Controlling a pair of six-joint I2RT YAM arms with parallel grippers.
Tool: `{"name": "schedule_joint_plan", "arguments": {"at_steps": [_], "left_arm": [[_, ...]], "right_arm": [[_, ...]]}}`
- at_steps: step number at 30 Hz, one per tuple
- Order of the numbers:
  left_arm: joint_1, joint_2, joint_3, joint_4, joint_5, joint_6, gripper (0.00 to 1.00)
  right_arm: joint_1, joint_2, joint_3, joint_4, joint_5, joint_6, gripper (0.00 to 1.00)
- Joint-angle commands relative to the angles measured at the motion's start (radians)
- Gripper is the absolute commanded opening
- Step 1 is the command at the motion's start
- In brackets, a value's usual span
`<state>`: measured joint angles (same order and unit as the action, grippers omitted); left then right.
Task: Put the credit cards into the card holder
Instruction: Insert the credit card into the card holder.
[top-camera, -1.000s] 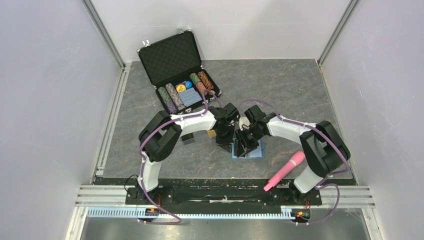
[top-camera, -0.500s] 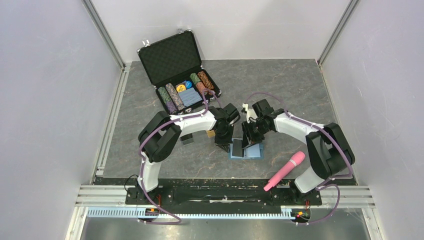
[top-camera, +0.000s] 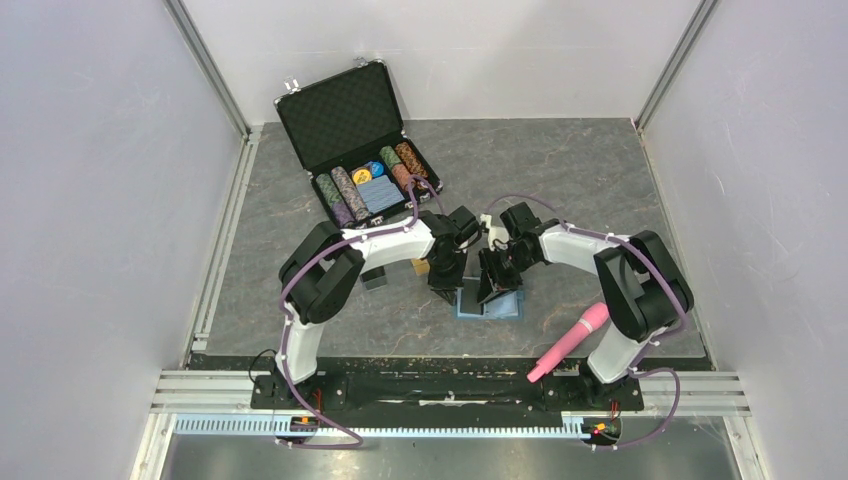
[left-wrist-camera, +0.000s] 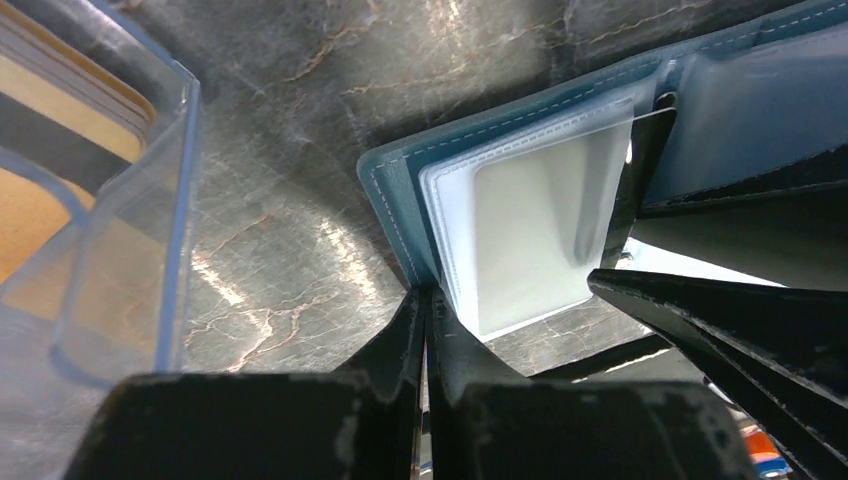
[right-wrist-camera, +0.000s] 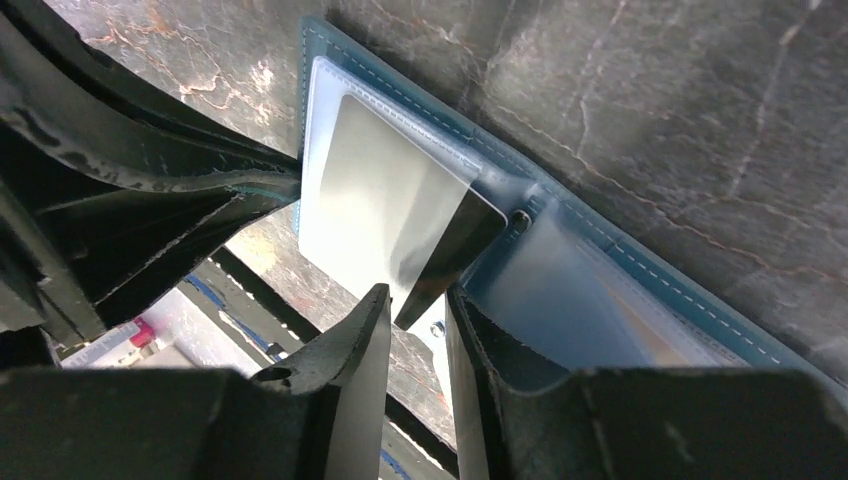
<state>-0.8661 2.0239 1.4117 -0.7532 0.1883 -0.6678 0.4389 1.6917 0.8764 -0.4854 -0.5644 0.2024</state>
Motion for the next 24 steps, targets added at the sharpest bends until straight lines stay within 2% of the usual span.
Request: {"name": "schedule_joint_plan", "arguments": {"at_steps": [1, 6, 11, 16, 19, 24], "left_arm": [[-0.005, 0.037, 0.016, -0.046, -0.044, 0.061, 0.06], [-0.007, 0.034, 0.032, -0.052, -0.038, 0.091, 0.06], [-0.008, 0.002, 0.059, -0.084, -0.072, 0.111, 0.08], [-0.008, -0.103, 0.051, -0.121, -0.166, 0.133, 0.17], [-0.008, -0.184, 0.038, -0.106, -0.16, 0.181, 0.21], [-0.005, -0.298, 0.034, -0.066, -0.178, 0.247, 0.36]], "right_arm": [[0.017, 0.052, 0.032, 0.066, -0.042, 0.015, 0.29], [0.02, 0.059, 0.052, 0.058, -0.093, -0.004, 0.24], [0.02, 0.035, 0.074, 0.028, -0.092, -0.015, 0.24], [0.016, -0.006, 0.149, -0.073, 0.016, -0.058, 0.29], [0.012, -0.019, 0.205, -0.122, 0.062, -0.084, 0.34], [0.01, -0.014, 0.312, -0.156, 0.084, -0.111, 0.43]]}}
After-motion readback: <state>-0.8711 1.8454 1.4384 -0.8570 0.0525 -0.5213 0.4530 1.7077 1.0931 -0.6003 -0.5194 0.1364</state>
